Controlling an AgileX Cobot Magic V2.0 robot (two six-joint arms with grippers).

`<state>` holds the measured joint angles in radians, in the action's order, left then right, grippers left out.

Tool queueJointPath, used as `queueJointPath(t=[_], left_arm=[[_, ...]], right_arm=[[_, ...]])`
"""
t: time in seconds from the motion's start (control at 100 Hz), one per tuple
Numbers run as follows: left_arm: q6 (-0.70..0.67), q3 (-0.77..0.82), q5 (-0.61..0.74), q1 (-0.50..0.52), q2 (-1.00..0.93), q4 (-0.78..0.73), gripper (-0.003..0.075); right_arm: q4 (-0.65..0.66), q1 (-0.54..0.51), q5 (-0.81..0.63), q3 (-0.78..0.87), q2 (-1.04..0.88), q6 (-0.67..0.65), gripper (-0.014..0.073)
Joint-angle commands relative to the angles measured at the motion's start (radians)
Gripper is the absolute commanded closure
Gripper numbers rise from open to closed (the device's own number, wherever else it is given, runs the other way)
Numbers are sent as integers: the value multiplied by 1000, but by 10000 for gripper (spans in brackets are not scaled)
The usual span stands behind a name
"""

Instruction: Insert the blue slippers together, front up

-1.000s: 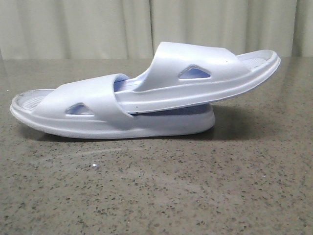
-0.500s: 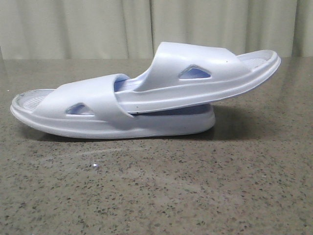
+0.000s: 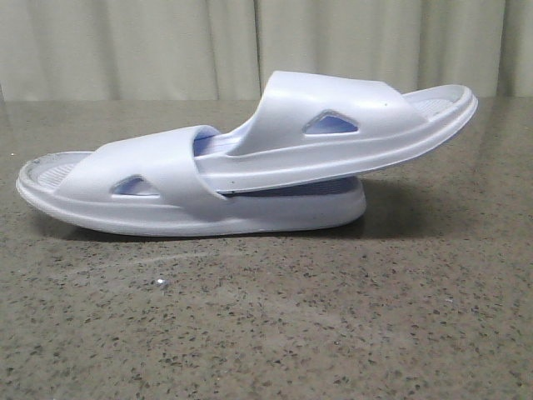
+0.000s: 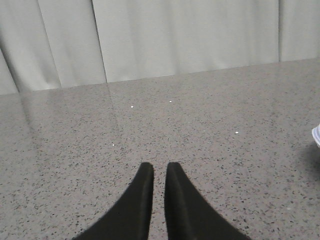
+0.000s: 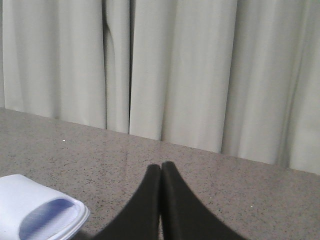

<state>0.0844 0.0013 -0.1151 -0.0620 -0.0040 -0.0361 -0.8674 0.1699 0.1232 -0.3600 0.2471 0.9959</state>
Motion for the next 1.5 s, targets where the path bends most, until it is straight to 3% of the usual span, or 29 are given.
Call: queueJointPath(t=[0.0, 0.98, 1.05, 1.2, 1.31, 1.39, 1.49], left_arm=[[-10, 10, 86, 3, -30, 8, 704], [-10, 10, 86, 3, -30, 9, 704], [-10, 10, 86, 3, -30, 9, 704], [-10, 10, 86, 3, -30, 9, 704], [-10, 10, 86, 3, -30, 9, 704], [-10, 10, 86, 3, -30, 9, 704], [-10, 10, 86, 3, -30, 9, 704]], right_arm=[[4, 0, -47, -27, 8, 16, 701], [7, 11, -43, -10, 8, -13, 701], [119, 0, -36, -2, -7, -130, 701], [511, -54, -15, 16, -51, -592, 701], [724, -108, -10, 52, -101, -866, 701], [835, -141, -10, 95, -139, -996, 701], [867, -151, -27, 160, -187, -1020, 701]])
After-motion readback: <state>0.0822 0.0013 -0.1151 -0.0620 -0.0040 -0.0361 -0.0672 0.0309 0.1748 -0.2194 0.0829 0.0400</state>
